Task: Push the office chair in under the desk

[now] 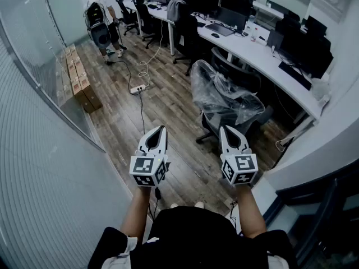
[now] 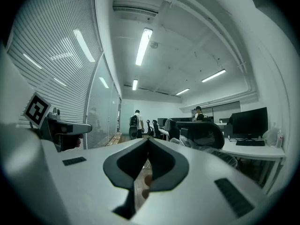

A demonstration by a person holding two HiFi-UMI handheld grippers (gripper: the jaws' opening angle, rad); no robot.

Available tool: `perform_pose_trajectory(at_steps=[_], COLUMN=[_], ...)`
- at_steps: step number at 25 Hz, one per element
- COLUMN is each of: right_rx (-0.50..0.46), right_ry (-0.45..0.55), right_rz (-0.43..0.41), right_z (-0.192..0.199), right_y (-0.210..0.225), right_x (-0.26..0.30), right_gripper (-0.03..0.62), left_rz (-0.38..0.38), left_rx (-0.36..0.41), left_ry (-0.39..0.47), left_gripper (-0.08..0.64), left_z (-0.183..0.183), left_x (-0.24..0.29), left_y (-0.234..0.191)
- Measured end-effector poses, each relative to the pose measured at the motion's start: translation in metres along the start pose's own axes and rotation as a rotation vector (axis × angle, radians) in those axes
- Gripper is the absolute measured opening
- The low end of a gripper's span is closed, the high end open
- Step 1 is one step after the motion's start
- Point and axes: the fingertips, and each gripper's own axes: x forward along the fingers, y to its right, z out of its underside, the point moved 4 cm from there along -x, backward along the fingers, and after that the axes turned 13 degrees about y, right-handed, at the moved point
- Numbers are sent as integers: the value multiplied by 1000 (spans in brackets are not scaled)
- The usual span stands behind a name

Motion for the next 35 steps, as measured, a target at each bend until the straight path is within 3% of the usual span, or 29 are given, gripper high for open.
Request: perform_pose_trajectory(at_steps=[8, 35], right_rx=[54, 83], right_ry=[13, -26], right_rz=[19, -38], right_z=[2, 31], right_y=[8, 68], right_x=[-5, -35], right_gripper=[23, 23], left_rz=[5, -13], left_rx=[-6, 31], left_ry=[-22, -85], left_gripper=[12, 12], left_z=[6, 41], left_x=[0, 15], left_y=[7, 74])
